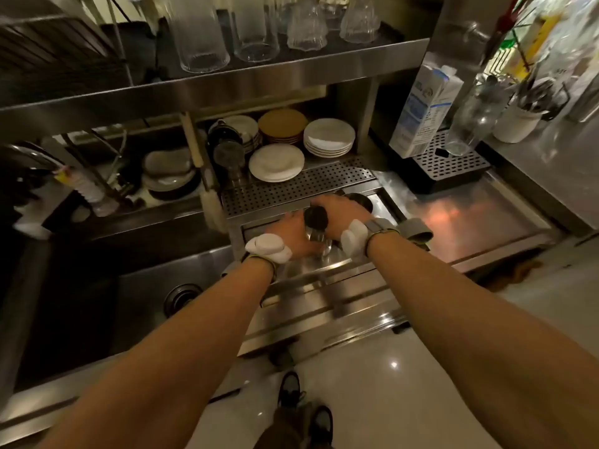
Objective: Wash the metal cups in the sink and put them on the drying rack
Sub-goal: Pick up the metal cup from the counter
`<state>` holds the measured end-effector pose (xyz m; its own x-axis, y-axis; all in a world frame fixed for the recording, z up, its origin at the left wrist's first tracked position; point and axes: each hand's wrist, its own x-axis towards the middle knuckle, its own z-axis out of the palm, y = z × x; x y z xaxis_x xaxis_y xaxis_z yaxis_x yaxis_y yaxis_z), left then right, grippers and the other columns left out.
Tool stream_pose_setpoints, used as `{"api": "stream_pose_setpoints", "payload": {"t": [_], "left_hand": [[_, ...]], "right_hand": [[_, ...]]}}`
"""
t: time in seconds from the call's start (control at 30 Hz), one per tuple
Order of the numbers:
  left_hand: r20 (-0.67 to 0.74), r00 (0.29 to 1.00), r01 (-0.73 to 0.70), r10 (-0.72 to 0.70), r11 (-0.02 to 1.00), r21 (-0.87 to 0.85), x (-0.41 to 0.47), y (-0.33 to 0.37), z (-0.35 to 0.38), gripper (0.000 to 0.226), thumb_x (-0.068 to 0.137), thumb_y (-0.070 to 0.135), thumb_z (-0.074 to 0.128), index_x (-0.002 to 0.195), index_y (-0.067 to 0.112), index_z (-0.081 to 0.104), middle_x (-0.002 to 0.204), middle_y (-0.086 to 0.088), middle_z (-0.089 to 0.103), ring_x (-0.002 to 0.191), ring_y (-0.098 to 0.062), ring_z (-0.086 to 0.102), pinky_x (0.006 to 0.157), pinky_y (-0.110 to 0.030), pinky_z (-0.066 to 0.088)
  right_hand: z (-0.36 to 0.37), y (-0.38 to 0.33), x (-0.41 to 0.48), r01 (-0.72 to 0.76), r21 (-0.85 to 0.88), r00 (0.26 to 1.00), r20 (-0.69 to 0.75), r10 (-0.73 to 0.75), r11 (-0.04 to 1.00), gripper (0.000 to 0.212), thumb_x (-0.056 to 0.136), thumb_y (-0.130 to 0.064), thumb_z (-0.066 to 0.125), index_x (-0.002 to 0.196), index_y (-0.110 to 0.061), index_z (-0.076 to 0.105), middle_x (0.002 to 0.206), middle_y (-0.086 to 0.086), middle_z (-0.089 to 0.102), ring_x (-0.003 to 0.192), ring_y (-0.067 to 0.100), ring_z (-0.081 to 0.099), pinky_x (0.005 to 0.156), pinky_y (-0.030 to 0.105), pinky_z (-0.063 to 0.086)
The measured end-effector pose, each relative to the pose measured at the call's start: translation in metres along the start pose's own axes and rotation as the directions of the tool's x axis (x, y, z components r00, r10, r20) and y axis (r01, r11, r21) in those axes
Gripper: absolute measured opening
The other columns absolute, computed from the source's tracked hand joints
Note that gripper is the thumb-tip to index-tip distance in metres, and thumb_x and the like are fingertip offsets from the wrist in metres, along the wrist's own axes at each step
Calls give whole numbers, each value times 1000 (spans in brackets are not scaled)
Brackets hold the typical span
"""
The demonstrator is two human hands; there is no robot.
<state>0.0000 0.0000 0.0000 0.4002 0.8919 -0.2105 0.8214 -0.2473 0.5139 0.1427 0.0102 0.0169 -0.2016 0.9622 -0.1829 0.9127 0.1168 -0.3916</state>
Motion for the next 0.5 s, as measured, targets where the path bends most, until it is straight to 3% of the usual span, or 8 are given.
{"api": "stream_pose_setpoints", "payload": {"t": [0.07, 0.17, 0.4, 0.5], "left_hand": [[-8, 1000, 4, -4, 1000, -6, 11, 0, 2, 61, 69, 47, 73, 124, 27, 55, 120, -1, 64, 100, -20, 62, 76, -27, 44], [4, 1000, 24, -24, 999, -29, 18, 1, 4, 58, 68, 45, 76, 120, 25, 59, 116, -2, 67, 98, -20, 64, 79, -30, 50], [-2, 999, 53, -54, 996, -74, 27, -2, 7, 69, 64, 34, 82, 126, 19, 55, 123, -5, 62, 108, -23, 61, 91, -37, 52], [-8, 997, 75, -77, 988, -138, 25, -8, 4, 87, 62, 32, 84, 137, 19, 42, 133, -5, 54, 118, -24, 56, 98, -39, 49]], "right_hand": [[-2, 1, 8, 6, -34, 999, 40, -5, 999, 62, 79, -21, 70, 136, -23, 47, 134, 8, 56, 120, 28, 56, 101, 39, 47], [0, 3, 11, 22, -113, 998, 57, -15, 993, 59, 72, -20, 76, 126, -22, 53, 124, 6, 62, 112, 26, 61, 94, 37, 51], [0, 3, 27, 45, -174, 993, 119, -25, 984, 58, 75, -20, 75, 129, -21, 54, 125, 5, 63, 112, 26, 62, 93, 35, 49], [0, -3, 35, 63, -200, 988, 151, -33, 978, 67, 66, -21, 81, 127, -23, 54, 123, 5, 63, 109, 26, 62, 92, 38, 51]]}}
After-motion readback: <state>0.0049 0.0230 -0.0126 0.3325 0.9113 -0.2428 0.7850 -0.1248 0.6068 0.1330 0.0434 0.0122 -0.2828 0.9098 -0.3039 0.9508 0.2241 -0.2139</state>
